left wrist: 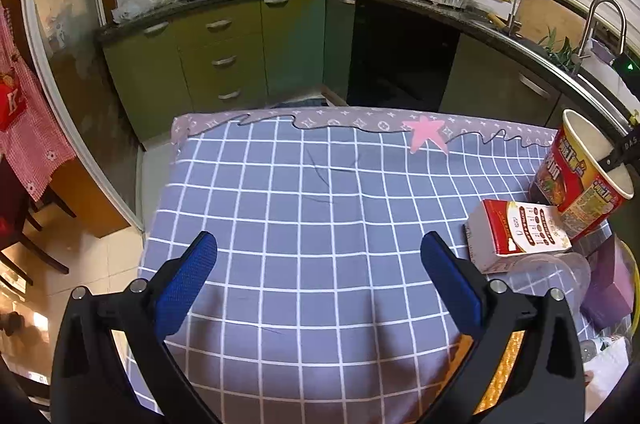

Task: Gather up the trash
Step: 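Grasp the white-and-red paper cup with the right gripper, then carry the paper cup into the yellow-rimmed bin and open the right gripper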

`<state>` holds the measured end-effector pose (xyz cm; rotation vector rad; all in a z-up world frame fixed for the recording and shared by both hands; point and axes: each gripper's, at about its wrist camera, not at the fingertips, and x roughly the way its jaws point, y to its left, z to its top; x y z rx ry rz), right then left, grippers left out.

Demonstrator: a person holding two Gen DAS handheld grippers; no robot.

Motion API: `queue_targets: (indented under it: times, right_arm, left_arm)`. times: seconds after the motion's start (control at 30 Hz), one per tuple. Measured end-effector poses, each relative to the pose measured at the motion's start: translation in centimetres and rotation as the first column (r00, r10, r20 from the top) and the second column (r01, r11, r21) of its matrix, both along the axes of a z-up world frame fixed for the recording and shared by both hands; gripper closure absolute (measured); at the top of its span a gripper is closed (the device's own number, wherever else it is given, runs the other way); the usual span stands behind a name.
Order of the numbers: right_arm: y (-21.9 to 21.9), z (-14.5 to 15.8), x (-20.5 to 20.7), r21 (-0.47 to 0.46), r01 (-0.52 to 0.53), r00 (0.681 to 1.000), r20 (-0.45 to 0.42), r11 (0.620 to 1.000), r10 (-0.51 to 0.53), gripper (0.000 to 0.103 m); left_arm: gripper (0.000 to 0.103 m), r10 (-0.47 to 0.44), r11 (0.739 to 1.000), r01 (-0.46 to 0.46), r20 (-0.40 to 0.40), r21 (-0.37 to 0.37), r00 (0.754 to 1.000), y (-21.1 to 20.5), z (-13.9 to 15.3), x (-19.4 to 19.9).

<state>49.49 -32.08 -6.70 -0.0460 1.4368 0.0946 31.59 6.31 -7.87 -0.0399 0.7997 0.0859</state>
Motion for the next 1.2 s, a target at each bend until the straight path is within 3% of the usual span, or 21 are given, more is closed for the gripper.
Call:
queue_targets:
  times: [0.13,0.27,0.4,0.53,0.63,0.83,1.0,1.2]
  right_arm:
    - [-0.6,0.8,-0.4,0.058,0.019,1.0,0.021,0.998,-0.02,0.098]
    - [-2.3,3.9,-1.7,0.101,0.038,0.997,0.07,0.994,-0.045,0.098]
    - [-7.7,8.5,-4.8,0.171,0.101,0.982,0.138,0.98,-0.125,0.098]
    - [-15.0,9.8,-9.1,0.173,0.218,0.957,0.154,0.96,-0.245,0.098]
    - [-21.3,7.5,-12.7,0.153,0.336,0.928,0.115,0.929,-0.355,0.098]
    - [-29.9,-2.7,-17.3,0.138,0.523,0.85,-0.005,0.841,-0.527,0.097]
    - [-32.0,-9.2,-18.1,0.137,0.583,0.811,-0.059,0.801,-0.581,0.095]
    - [-32.2,-13.6,-17.1,0.153,0.618,0.786,-0.1,0.771,-0.61,0.091]
  left_arm:
    - [0.006,-0.005,0.999,0.005,-0.001,-0.033,1.0,0.3,0.1,-0.1]
    - [0.006,-0.008,1.0,0.008,0.004,-0.028,1.0,0.1,0.1,-0.2]
    - [0.006,-0.016,0.999,0.017,0.014,-0.028,1.0,-0.2,0.3,-0.4]
    - [0.006,-0.022,1.0,0.023,0.026,-0.021,0.999,-0.5,0.7,-0.7]
    - [0.006,-0.031,0.999,0.031,0.034,-0.024,0.999,-0.7,1.0,-0.9]
    - [0.006,-0.039,0.999,0.04,0.046,-0.014,0.998,-1.3,1.1,-1.1]
    - [0.006,-0.053,0.999,0.053,0.041,0.0,0.998,-1.8,0.9,-1.2]
    - [0.006,-0.061,0.998,0.061,0.04,0.007,0.997,-2.3,0.8,-1.1]
